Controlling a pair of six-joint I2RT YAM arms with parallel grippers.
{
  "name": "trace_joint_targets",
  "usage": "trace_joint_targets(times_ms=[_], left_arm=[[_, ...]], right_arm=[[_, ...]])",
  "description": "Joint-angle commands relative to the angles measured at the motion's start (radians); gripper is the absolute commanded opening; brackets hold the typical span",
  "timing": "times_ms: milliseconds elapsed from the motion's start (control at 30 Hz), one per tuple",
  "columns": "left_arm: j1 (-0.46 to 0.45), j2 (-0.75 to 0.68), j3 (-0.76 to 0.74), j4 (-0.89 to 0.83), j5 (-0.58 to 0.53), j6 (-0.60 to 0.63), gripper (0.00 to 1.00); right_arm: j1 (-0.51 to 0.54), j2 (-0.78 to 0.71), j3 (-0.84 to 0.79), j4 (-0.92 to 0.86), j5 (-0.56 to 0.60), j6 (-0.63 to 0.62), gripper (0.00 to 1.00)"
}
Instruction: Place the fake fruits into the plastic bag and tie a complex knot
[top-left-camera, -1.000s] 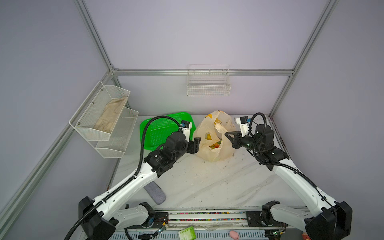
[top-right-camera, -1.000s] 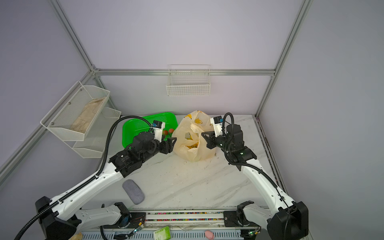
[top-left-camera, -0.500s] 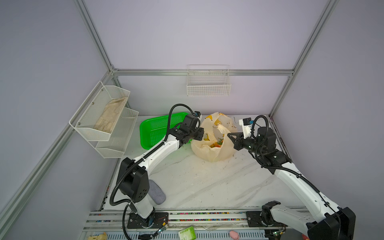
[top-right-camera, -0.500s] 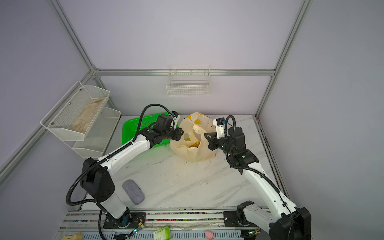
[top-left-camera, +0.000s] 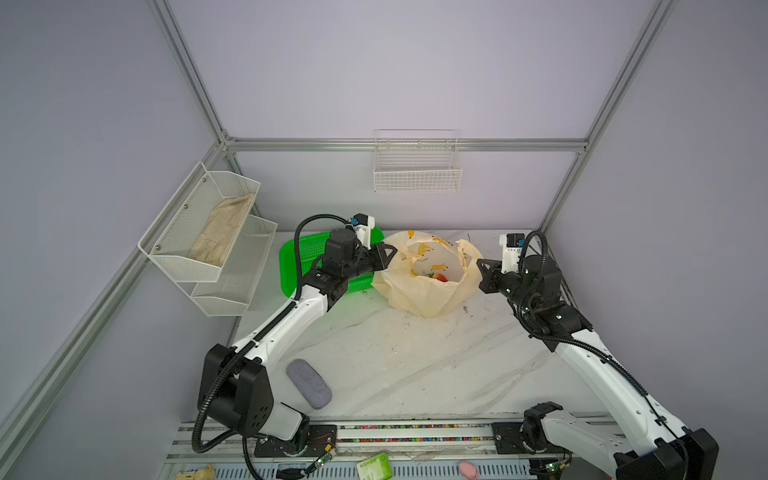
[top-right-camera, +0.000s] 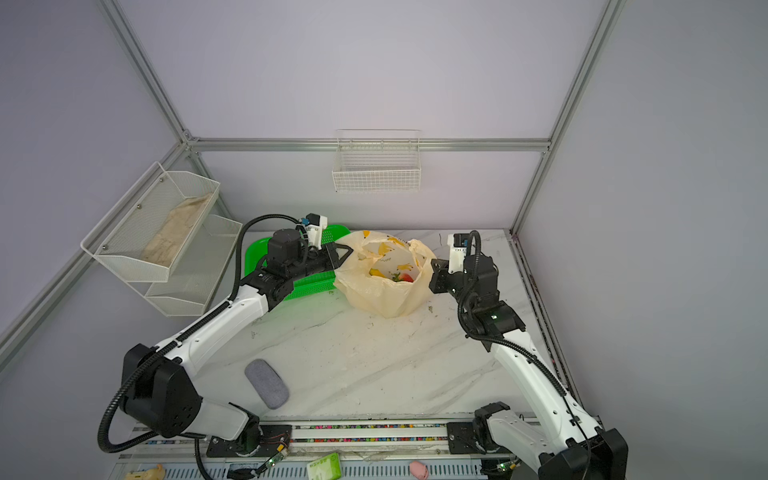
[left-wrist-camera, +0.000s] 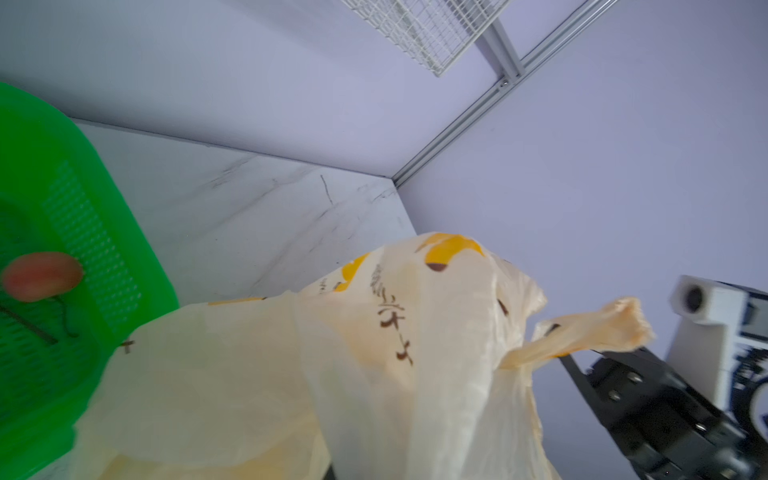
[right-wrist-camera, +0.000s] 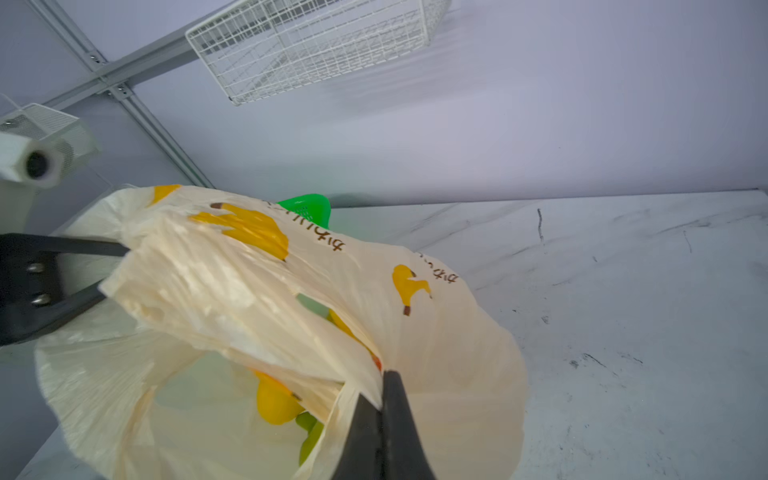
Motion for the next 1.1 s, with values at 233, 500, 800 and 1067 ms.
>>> trace_joint_targets(times_ms=[233,500,800,1067], left_arm=[[-0.004,0.006,-0.142,0.314,0.152,-0.244,0.00],[-0.004,0.001,-0.183,0.332,0.134,-0.275,0.00],[-0.004,0.008,-0.174,0.305,0.112,-0.269,0.00],[-0.004,0.003,-0.162,0.274,0.108,-0.244,0.00]], right_arm=[[-0.010,0.040,0.062,-0.086,0.037,-0.075,0.23],[0.012,-0.029,0.174,-0.158,-0.028,-0.150,0.43],[0.329,-0.011,0.251,-0.085,-0.104,-0.272,0.45],[0.357,0.239,0.357,-0.112,-0.065,-0.322,0.47]])
